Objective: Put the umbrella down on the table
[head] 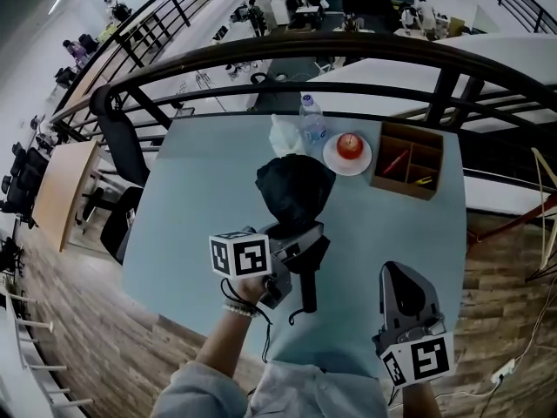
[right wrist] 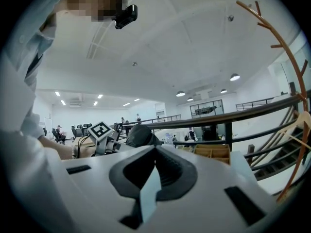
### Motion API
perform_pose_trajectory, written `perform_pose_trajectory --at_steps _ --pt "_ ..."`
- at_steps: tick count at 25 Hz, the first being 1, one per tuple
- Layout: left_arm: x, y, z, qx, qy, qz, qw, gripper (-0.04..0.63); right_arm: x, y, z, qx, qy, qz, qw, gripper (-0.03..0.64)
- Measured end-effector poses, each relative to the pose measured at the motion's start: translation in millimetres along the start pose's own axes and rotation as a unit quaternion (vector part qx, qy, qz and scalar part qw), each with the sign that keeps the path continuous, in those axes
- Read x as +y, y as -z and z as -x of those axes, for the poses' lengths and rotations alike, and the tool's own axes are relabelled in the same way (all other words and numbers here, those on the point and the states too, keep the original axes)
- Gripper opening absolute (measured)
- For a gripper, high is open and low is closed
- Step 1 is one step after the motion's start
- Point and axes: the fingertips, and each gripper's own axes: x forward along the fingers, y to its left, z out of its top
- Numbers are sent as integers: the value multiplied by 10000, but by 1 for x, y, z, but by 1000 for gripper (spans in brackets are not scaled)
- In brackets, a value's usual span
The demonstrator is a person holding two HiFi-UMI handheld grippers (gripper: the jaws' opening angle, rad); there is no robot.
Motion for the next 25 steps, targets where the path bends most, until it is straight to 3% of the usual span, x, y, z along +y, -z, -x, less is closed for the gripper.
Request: perform_pose_trajectory --at_steps 13,25 --pt "76 16 -75 956 -813 20 9921 282 -33 21 -22 223 119 -238 9994 -5" --pt "137 42 -107 1800 -1768 -317 9671 284 -49 38 -32 405 211 -464 9979 -5"
